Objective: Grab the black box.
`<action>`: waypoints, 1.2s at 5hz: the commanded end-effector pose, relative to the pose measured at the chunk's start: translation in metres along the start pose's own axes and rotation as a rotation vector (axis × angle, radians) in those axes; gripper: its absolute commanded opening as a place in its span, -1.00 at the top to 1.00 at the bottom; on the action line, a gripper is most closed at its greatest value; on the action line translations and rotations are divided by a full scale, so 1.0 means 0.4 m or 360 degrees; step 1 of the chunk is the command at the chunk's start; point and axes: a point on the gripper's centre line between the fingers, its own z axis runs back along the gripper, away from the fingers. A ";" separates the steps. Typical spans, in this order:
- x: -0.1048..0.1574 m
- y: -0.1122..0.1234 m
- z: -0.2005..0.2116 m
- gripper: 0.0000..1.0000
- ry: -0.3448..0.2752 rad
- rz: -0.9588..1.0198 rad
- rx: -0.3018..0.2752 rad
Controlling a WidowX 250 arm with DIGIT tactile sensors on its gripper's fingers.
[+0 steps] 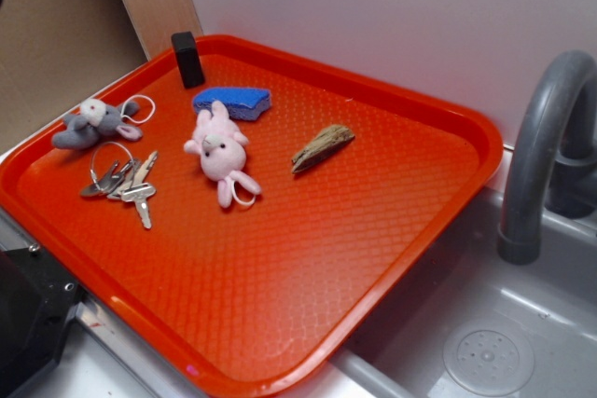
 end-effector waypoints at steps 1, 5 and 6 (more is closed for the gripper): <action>0.000 0.000 0.000 -1.00 0.0000 0.0000 0.0000; 0.261 0.145 -0.034 -1.00 -0.0254 0.0615 0.0127; 0.312 0.226 -0.062 -1.00 -0.0372 0.0840 0.0194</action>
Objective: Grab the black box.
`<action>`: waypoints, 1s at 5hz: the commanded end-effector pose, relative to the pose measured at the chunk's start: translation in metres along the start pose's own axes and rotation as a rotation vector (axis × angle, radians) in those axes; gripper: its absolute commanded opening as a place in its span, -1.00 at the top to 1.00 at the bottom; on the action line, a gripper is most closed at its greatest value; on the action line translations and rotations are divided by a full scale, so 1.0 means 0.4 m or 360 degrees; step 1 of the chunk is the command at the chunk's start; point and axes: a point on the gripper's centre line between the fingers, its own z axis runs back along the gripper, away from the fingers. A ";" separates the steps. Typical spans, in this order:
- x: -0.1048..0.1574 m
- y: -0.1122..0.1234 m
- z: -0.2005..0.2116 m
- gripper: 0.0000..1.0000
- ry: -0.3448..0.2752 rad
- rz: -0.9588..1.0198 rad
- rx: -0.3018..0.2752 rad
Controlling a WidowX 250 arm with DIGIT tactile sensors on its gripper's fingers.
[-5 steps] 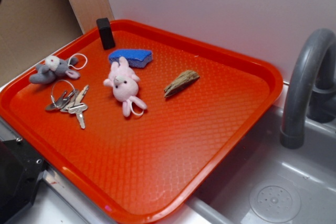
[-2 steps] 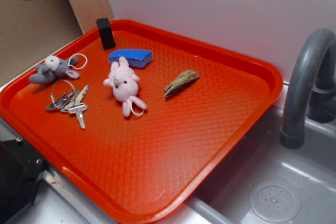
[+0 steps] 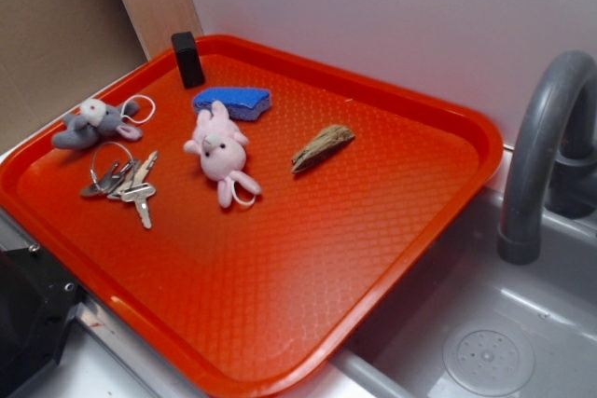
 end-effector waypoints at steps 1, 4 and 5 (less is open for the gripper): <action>0.163 0.153 -0.069 -1.00 -0.0263 0.0556 0.0126; 0.255 0.280 -0.251 -1.00 -0.0312 0.0914 0.0372; 0.255 0.289 -0.312 -1.00 -0.0276 0.0938 0.0398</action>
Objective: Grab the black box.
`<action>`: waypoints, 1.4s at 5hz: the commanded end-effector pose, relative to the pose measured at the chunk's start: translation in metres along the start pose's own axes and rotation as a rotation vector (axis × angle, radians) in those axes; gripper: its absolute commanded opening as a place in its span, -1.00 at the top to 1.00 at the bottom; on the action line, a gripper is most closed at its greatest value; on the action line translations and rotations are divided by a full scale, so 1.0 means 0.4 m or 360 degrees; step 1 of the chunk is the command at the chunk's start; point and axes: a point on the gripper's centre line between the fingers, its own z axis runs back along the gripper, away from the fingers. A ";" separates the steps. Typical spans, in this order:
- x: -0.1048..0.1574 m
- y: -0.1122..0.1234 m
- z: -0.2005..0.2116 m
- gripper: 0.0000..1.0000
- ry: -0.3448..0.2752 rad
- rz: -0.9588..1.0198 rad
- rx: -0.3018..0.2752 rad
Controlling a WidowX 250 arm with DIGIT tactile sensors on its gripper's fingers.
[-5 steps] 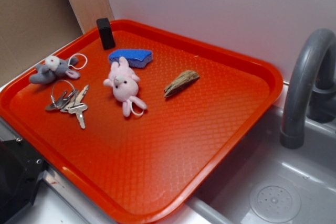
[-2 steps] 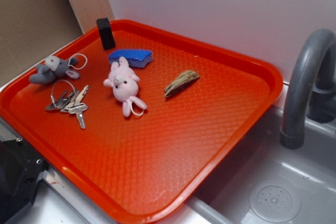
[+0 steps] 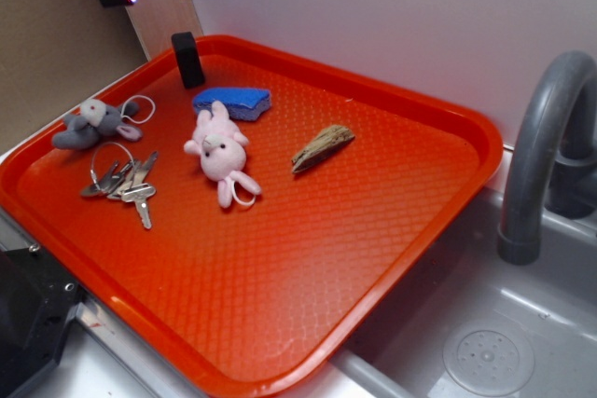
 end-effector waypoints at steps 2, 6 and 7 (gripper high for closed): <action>-0.022 0.010 -0.124 -1.00 0.0054 0.0087 -0.0220; -0.044 -0.004 0.034 1.00 0.0068 -0.0621 -0.0143; -0.101 -0.017 0.142 1.00 0.0031 -0.0918 -0.0210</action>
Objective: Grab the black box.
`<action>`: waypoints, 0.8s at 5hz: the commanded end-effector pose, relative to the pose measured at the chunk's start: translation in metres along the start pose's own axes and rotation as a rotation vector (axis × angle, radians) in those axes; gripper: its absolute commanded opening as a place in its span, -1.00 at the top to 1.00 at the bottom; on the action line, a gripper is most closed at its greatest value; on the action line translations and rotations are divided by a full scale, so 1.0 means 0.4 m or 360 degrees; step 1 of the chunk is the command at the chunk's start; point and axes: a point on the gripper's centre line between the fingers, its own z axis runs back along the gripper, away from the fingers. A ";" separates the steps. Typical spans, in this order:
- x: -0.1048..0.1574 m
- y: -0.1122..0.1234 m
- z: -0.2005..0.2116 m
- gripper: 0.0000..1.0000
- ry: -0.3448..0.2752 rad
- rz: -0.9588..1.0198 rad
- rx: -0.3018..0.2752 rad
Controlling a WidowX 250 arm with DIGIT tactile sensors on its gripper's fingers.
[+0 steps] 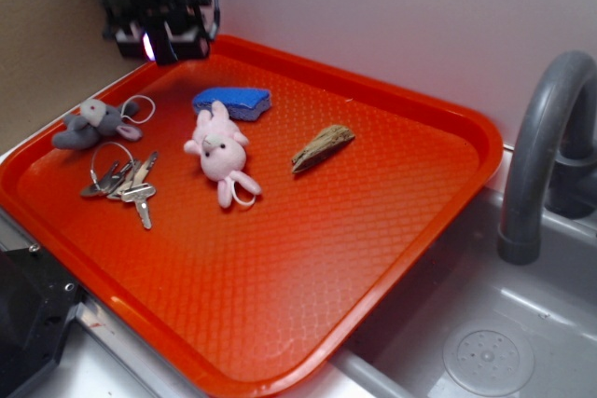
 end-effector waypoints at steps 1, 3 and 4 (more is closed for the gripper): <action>-0.111 -0.067 0.235 1.00 -0.0131 -0.0538 -0.0121; -0.253 -0.112 0.420 1.00 -0.0154 -0.0754 -0.0335; -0.252 -0.091 0.472 1.00 -0.0151 -0.0755 -0.0415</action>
